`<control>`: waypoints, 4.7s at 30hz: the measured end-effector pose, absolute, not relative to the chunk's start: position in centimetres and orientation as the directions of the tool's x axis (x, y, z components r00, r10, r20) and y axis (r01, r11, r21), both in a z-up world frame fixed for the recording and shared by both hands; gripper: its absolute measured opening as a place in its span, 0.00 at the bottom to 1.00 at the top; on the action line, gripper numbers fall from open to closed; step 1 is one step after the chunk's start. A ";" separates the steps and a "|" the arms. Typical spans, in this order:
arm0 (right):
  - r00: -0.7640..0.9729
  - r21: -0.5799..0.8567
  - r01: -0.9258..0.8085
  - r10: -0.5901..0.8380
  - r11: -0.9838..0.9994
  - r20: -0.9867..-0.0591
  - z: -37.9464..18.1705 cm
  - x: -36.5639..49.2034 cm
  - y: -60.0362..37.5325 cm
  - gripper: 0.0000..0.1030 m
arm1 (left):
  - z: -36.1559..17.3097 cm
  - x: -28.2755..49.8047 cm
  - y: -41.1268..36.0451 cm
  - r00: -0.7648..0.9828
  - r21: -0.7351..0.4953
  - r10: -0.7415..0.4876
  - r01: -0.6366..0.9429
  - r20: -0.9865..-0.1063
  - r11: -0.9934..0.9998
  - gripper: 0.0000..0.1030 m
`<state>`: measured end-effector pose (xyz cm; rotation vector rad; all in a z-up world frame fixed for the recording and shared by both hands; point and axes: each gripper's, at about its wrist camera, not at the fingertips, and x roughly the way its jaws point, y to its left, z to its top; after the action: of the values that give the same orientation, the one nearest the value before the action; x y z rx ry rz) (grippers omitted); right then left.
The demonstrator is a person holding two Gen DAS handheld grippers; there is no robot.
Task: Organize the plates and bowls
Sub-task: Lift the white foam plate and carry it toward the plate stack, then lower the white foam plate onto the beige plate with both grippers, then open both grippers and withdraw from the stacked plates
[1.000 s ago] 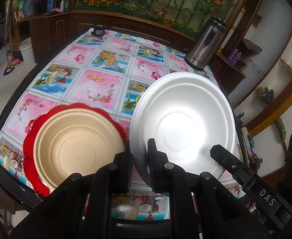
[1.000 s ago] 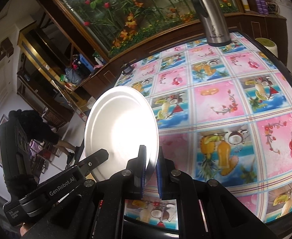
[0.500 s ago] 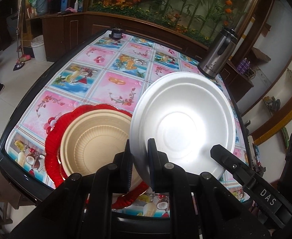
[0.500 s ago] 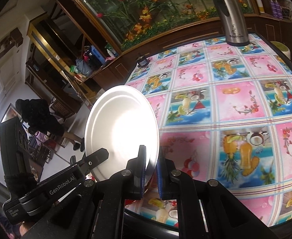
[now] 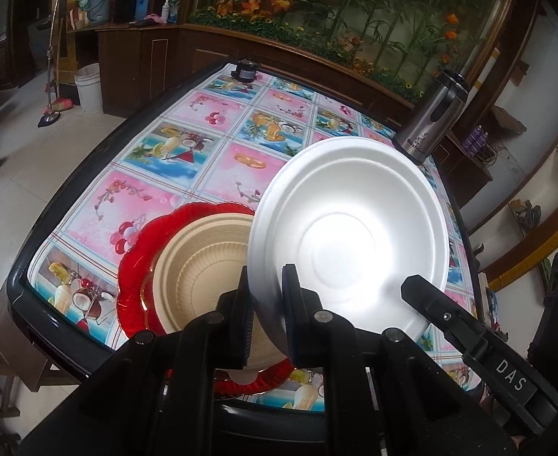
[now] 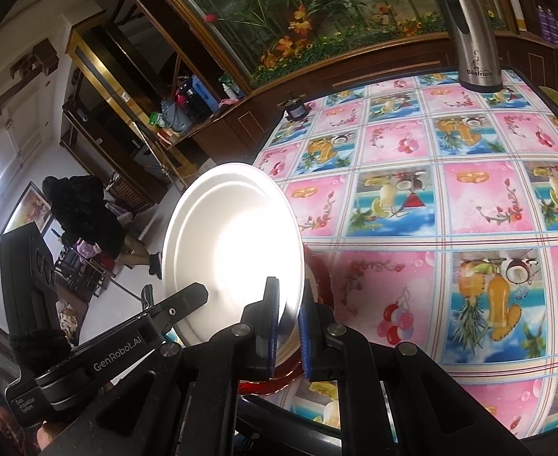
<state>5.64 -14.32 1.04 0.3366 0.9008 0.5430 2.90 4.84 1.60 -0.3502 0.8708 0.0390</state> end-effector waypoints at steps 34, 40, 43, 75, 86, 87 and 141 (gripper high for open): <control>0.418 0.483 -0.355 0.599 0.800 -0.683 -0.6 5.9 -9.2 0.08 | -0.5 1.9 9.1 0.621 -0.302 -0.087 -0.250 -0.779 0.920 0.12; 0.408 0.475 -0.354 0.590 0.806 -0.697 -1.1 5.9 -8.8 0.08 | -1.1 1.9 9.4 0.611 -0.304 -0.091 -0.255 -0.786 0.918 0.12; 0.403 0.474 -0.351 0.588 0.807 -0.701 -1.4 5.9 -8.5 0.08 | -1.5 1.9 9.6 0.605 -0.305 -0.092 -0.258 -0.791 0.917 0.12; 0.391 0.460 -0.329 0.562 0.825 -0.729 -2.3 6.1 -8.1 0.09 | -2.7 2.5 9.6 0.575 -0.298 -0.102 -0.257 -0.812 0.919 0.12; 0.375 0.458 -0.326 0.558 0.827 -0.740 -2.8 6.3 -7.8 0.09 | -3.0 2.4 9.5 0.562 -0.278 -0.089 -0.260 -0.822 0.925 0.12; 0.371 0.458 -0.323 0.556 0.828 -0.744 -3.0 6.3 -7.8 0.09 | -3.1 2.3 9.5 0.561 -0.276 -0.089 -0.260 -0.823 0.925 0.12; 0.487 0.344 -0.400 0.515 0.850 -0.706 -1.5 2.9 -10.3 0.83 | -2.2 -2.6 6.9 0.645 -0.155 0.049 -0.255 -0.763 0.955 0.64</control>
<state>2.89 -10.28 -1.55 0.1399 0.9048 0.5582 -2.58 6.93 -2.19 -0.2585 0.8550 0.1749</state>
